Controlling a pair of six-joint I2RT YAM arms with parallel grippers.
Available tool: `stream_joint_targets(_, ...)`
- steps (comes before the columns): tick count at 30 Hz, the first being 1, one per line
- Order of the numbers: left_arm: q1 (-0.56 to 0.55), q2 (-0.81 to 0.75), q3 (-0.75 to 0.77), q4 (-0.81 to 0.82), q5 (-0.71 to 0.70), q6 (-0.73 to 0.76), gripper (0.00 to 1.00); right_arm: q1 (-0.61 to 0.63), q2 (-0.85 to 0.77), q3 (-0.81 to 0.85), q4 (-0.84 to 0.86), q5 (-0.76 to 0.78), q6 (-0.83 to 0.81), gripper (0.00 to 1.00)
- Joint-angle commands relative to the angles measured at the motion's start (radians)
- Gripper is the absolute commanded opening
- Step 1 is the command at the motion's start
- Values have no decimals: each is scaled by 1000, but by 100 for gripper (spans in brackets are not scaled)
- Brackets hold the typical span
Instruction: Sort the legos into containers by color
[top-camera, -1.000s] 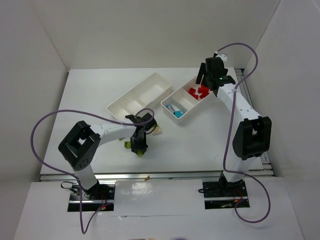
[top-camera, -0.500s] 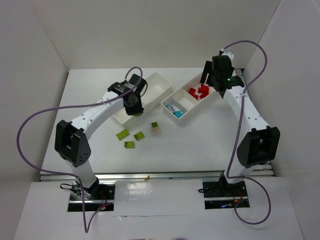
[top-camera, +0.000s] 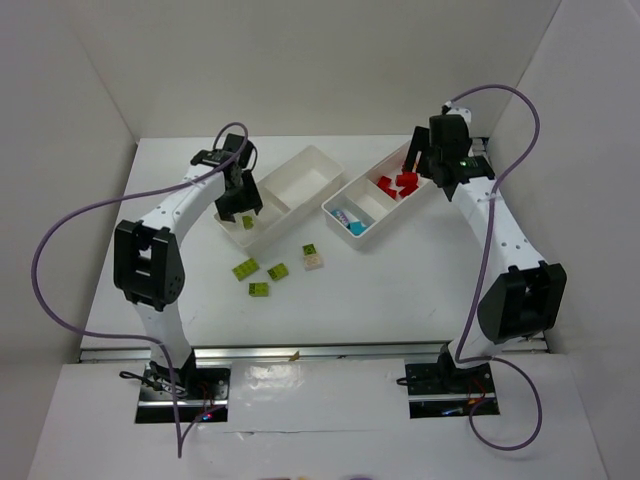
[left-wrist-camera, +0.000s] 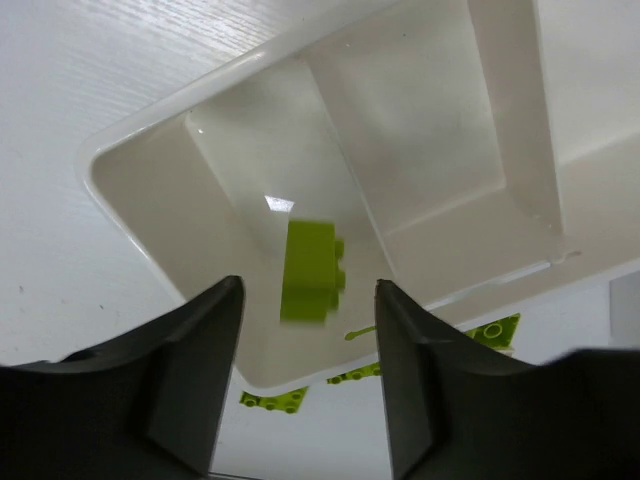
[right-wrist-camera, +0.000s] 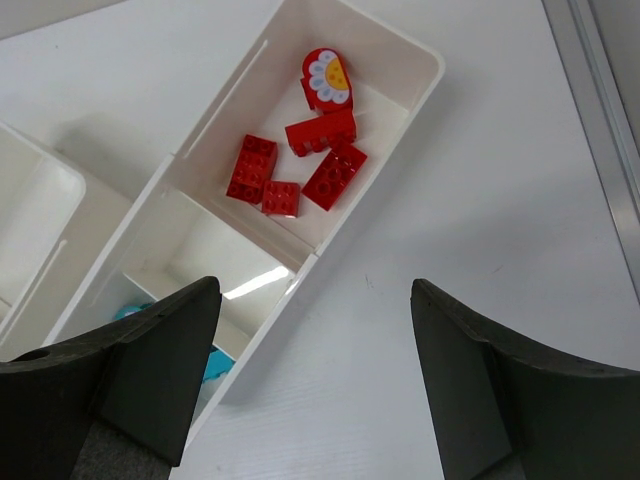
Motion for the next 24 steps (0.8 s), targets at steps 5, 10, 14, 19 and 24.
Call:
stream_joint_targets(5,-9,-8,26,33,9,27,92,-6,-44,-6,-25,-12,-14,84)
stream_joint_targets(10,-116,-162,-72,2,-48,36,82,-6,-44,-6,-25,-12,-4,84)
stream_joint_targets(14,-239,-323,-282,14,-34,-10,82,-6,-44,-26,-16,-12,-4,84)
stream_joint_targets(19,-339,-408,-491,65,-24,-36,90,15,-44,-26,-7,-23,-4,84)
stream_joint_targets(24,-361,-408,-612,149,-102,-74,94,24,-35,-37,-7,-23,-4,84)
